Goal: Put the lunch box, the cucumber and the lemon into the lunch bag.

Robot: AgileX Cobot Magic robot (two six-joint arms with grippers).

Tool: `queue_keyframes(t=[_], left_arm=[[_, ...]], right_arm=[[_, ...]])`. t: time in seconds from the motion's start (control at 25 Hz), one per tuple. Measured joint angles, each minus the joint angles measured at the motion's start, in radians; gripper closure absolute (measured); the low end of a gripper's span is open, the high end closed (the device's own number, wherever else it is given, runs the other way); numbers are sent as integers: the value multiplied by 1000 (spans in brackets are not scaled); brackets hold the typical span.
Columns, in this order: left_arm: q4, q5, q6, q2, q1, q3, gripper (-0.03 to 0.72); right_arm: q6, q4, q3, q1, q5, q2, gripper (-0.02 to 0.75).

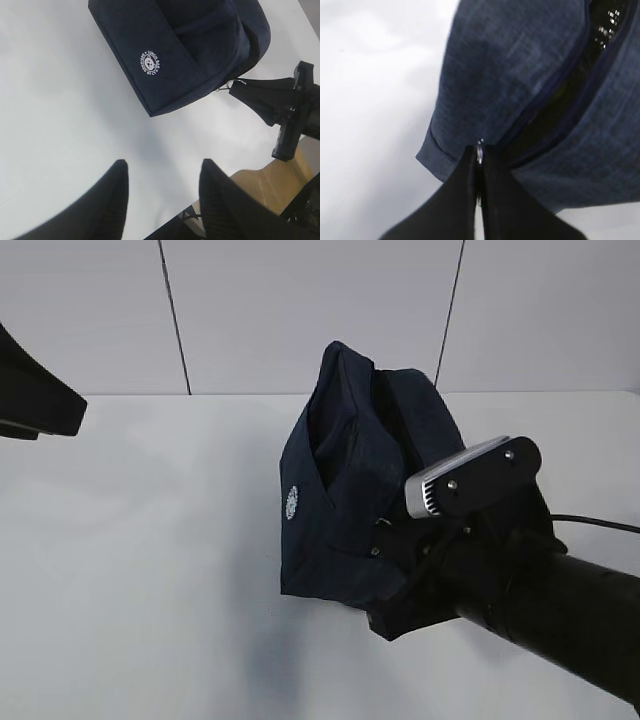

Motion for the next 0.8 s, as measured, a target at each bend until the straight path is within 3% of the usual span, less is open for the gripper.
queue_keyframes(t=[0.36,0.8], left_arm=[[0,0,0,0,0,0,350],[-2,0,0,0,0,0,350]], right_arm=[[-198,52,-91,0,122,-28,730],[-297,78,-149,0,142,-64,730]])
